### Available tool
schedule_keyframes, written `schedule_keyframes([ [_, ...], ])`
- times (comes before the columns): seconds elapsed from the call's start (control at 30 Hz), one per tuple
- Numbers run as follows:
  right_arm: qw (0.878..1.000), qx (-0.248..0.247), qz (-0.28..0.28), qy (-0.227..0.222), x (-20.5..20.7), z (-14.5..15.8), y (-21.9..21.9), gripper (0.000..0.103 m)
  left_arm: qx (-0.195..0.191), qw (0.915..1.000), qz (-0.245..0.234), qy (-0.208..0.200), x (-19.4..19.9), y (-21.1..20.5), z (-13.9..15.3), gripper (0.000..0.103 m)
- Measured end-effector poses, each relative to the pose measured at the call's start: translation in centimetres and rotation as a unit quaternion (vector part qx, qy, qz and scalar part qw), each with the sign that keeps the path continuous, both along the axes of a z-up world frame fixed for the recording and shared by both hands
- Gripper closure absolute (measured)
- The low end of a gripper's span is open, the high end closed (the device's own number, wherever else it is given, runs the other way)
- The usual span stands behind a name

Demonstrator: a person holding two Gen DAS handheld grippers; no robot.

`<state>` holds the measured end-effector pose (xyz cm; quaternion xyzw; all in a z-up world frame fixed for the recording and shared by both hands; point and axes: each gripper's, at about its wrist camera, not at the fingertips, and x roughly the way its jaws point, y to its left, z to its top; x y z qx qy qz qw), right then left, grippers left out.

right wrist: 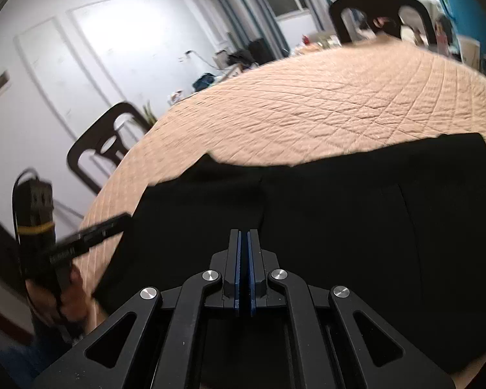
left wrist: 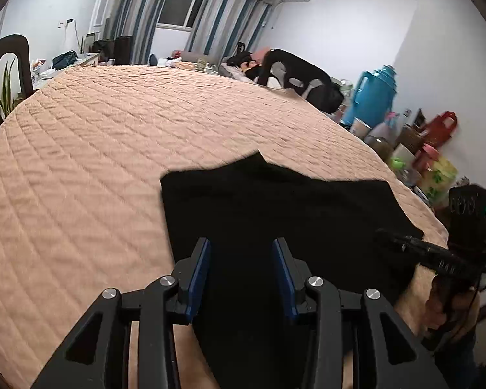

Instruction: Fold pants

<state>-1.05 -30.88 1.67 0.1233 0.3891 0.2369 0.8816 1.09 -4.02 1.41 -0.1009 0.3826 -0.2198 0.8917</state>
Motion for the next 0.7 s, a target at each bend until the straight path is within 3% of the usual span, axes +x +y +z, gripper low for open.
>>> schedule_keyframes([
  [0.1, 0.999, -0.043, 0.026, -0.004, -2.2, -1.3, 1.1, 0.097, 0.006, 0.9999, -0.012, -0.001, -1.8, -0.3, -0.5, 0.061],
  [0.17, 0.997, -0.061, 0.025, -0.037, -3.5, -1.3, 0.9, 0.093, 0.015, 0.9998, -0.014, -0.005, -2.7, -0.2, -0.9, 0.061],
  [0.37, 0.995, -0.091, 0.005, -0.046, -4.0, -0.3, 0.8, 0.092, 0.044, 0.9984, -0.013, -0.034, -3.7, -0.6, -0.8, 0.061],
  [0.5, 0.994, -0.093, 0.025, -0.045, -3.7, -1.1, 1.8, 0.09, 0.049, 0.9979, -0.008, -0.041, -3.7, -0.8, -0.9, 0.061],
  [0.7, 0.994, -0.101, -0.016, -0.047, -3.4, -0.7, 0.0, 0.09, 0.049, 0.9983, 0.003, -0.032, -2.9, -0.6, -0.6, 0.061],
])
